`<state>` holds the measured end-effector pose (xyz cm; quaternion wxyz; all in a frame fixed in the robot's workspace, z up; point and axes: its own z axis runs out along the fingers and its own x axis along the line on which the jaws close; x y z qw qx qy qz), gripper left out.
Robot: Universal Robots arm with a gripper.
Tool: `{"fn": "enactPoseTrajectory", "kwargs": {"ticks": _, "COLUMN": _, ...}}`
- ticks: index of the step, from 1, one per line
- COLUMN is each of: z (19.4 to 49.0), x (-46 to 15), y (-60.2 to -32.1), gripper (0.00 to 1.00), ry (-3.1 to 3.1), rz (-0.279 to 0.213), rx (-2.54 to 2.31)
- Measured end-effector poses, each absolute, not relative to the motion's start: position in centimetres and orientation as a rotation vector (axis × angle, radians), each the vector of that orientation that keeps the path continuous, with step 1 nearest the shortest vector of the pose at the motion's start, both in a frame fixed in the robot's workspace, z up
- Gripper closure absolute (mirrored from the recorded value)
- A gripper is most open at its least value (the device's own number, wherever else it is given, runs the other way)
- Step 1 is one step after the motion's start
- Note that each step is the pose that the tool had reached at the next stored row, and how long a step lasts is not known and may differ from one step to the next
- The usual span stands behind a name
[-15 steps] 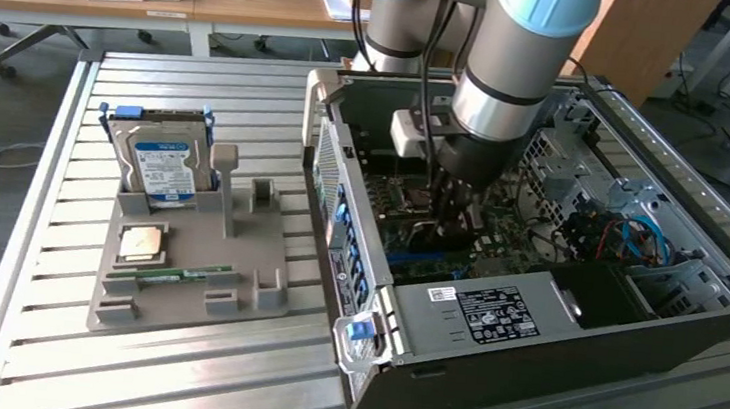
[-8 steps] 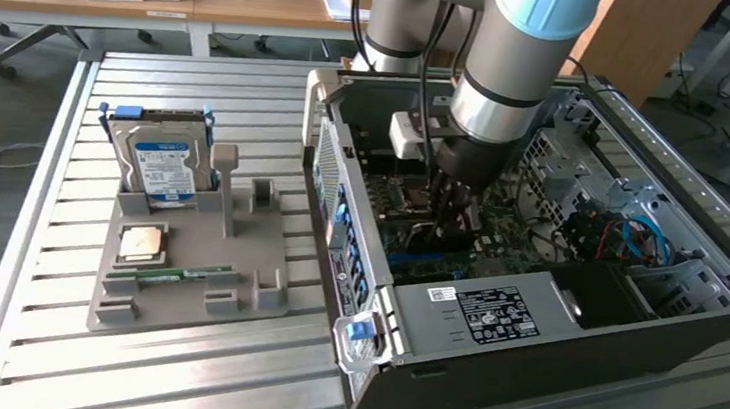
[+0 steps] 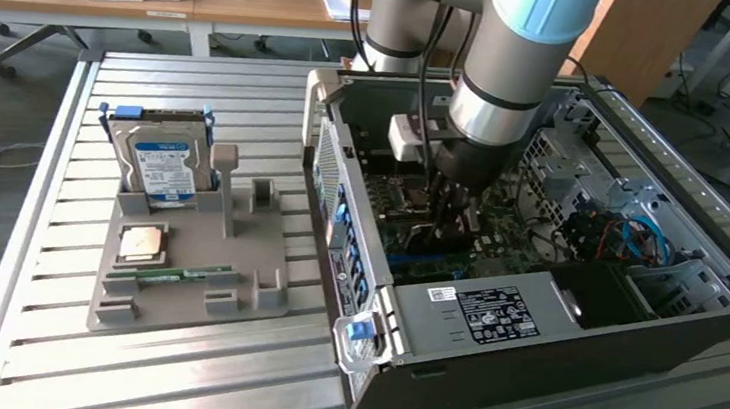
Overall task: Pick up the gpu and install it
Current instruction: 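Insert the gpu into the slot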
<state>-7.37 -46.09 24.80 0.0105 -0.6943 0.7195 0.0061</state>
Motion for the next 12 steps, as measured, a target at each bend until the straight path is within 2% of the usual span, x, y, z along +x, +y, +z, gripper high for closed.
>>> {"fn": "enactPoseTrajectory", "kwargs": {"ticks": 12, "z": 24.41, "x": -7.41, "y": -46.08, "gripper": 0.73, "ry": 2.246, "rz": 0.019, "rx": -2.167}}
